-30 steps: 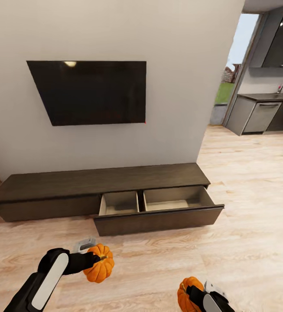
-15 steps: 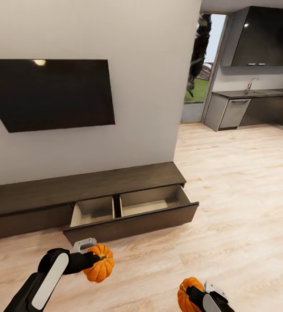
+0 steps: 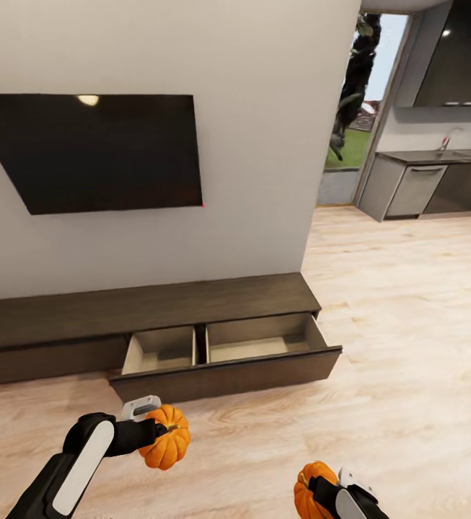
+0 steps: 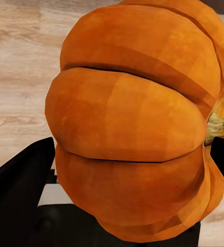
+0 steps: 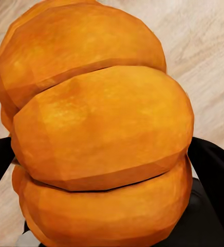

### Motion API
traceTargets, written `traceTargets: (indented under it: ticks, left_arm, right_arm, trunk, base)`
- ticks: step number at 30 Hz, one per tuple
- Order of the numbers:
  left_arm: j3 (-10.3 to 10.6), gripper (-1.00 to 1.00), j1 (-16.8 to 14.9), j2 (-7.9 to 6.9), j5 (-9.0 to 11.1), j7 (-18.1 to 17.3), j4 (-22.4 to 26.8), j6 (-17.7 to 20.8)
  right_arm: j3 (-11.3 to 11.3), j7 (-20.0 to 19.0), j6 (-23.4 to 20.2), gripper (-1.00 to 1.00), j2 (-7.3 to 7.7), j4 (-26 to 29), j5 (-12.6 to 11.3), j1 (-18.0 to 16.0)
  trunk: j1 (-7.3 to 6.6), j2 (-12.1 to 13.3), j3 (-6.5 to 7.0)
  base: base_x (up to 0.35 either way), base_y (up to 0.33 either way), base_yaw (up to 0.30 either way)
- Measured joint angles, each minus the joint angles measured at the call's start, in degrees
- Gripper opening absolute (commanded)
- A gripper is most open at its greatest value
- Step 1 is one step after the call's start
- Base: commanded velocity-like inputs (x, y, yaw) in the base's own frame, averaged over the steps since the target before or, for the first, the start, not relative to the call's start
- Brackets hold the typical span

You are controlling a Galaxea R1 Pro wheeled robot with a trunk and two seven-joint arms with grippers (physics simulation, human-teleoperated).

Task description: Place each of the two pumpkins and all three candles from the living room inside a cabinet in the living room (use any cabinet), then make sure every cabinet is closed, and position the cauldron so it is next to a table in the living room.

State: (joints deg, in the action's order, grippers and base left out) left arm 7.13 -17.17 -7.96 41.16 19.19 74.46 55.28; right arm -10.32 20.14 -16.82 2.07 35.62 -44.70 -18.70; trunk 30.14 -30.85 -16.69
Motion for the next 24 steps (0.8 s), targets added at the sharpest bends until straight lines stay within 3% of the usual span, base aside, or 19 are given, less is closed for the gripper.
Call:
traceTargets:
  ticks: [14, 20, 24]
  left_arm:
    - [0.1, -1.00, 0.0, 0.02, 0.0, 0.0, 0.0, 0.0]
    - [0.2, -1.00, 0.0, 0.09, 0.0, 0.0, 0.0, 0.1]
    - [1.7, -1.00, 0.0, 0.10, 0.4, 0.1, 0.1, 0.0]
  right_arm:
    - [-0.1, -0.1, 0.0, -1.00, 0.22, 0.0, 0.0, 0.0]
    - [0.0, -0.1, 0.0, -1.00, 0.38, 0.0, -0.1, 0.0]
    - [0.0, -0.2, 0.4, -1.00, 0.45, 0.0, -0.2, 0.0]
  trunk:
    - [0.00, 0.0, -0.61]
    - [0.01, 0.0, -0.79]
    - [-0.86, 1.6, -0.12]
  base:
    - [0.229, -0.246, 0.250]
    - [0.100, -0.137, 0.055]
    - [0.007, -0.010, 0.067]
